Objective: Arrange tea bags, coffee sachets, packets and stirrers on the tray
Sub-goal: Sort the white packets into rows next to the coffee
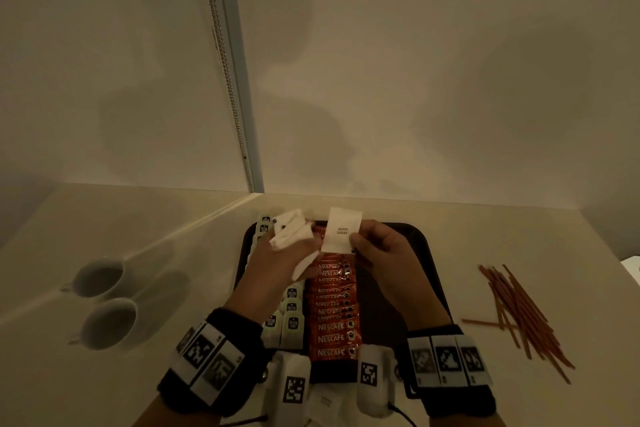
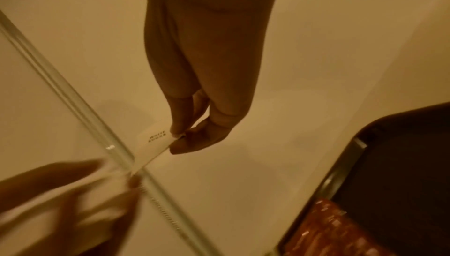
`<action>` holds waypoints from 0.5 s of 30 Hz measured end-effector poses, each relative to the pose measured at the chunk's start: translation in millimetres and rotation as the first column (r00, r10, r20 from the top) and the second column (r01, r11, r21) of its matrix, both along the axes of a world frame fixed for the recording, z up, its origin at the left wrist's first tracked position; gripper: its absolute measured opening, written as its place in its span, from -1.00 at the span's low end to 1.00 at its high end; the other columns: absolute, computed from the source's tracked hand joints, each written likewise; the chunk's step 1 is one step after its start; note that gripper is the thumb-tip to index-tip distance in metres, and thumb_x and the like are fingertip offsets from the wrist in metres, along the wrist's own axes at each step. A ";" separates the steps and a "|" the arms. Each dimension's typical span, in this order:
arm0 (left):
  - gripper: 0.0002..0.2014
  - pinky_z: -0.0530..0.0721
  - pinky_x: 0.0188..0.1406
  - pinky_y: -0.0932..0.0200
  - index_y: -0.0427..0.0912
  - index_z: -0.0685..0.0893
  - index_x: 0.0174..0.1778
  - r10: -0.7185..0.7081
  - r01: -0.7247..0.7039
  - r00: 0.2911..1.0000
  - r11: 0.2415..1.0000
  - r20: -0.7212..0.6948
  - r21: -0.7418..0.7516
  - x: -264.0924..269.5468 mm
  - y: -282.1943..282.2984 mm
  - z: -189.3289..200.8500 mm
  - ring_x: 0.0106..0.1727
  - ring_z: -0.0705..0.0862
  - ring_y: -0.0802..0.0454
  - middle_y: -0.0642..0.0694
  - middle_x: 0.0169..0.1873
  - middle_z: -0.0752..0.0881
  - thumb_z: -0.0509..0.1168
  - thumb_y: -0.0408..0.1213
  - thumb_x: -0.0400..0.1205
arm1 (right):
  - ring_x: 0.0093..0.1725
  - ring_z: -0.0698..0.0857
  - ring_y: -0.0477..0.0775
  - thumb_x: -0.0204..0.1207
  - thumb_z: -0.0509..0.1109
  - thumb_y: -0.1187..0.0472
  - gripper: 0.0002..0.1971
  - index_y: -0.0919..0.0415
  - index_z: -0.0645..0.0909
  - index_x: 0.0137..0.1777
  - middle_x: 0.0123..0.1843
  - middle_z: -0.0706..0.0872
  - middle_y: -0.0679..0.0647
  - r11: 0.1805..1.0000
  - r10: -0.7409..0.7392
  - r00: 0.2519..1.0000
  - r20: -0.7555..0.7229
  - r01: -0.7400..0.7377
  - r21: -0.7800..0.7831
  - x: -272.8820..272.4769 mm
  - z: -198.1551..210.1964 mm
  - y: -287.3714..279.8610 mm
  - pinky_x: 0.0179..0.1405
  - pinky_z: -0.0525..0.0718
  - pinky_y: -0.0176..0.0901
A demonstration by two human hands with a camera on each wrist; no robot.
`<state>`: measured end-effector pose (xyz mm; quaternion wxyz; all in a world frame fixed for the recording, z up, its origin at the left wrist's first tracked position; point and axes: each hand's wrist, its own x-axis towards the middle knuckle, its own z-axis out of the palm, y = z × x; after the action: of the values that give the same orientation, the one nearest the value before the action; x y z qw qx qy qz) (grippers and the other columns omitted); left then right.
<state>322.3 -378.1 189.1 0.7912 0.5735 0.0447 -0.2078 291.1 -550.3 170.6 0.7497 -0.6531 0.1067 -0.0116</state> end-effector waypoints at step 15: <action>-0.76 0.76 -0.45 0.09 -0.10 0.62 0.17 0.029 -0.099 0.949 0.972 -0.313 -0.212 22.3 17.1 -40.0 -0.02 0.76 -0.34 -0.31 0.01 0.79 0.12 -0.38 0.69 | -0.01 0.61 0.06 0.51 0.40 0.35 -0.79 0.27 0.55 0.13 0.11 0.68 0.19 0.773 -0.358 0.873 -0.331 0.078 -0.630 107.6 -146.7 -105.3 -0.03 0.58 -0.16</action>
<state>344.6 -361.0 149.2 0.8406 0.4390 0.1625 -0.2726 398.6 -655.6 23.9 0.4547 -0.8237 0.3385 0.0114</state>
